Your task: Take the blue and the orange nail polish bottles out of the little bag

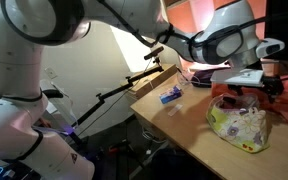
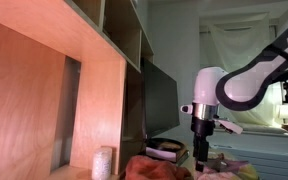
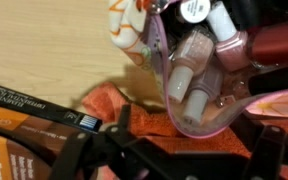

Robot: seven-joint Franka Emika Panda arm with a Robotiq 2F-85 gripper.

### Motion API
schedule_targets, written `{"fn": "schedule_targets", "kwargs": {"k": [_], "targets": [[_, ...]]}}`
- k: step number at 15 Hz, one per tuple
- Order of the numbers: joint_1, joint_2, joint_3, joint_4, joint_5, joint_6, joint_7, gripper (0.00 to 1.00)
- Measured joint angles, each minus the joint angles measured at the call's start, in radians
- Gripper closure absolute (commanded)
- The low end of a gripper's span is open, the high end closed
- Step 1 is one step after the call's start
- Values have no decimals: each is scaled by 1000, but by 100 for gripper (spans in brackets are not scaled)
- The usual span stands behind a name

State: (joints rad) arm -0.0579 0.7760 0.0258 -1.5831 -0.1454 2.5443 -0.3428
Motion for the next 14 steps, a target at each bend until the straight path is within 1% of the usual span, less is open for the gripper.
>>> {"fn": "schedule_targets", "kwargs": {"k": [4, 6, 8, 9, 11, 14], "targets": [[-5, -80, 0, -205, -65, 285, -27, 0], [-5, -127, -2, -309, -100, 397, -27, 0], [-5, -182, -7, -412, -124, 483, -27, 0], [-5, -207, -9, -454, -126, 503, -27, 0], [-5, -241, -10, -500, -127, 508, -27, 0], [-5, -251, -10, -514, -127, 508, -27, 0]]}}
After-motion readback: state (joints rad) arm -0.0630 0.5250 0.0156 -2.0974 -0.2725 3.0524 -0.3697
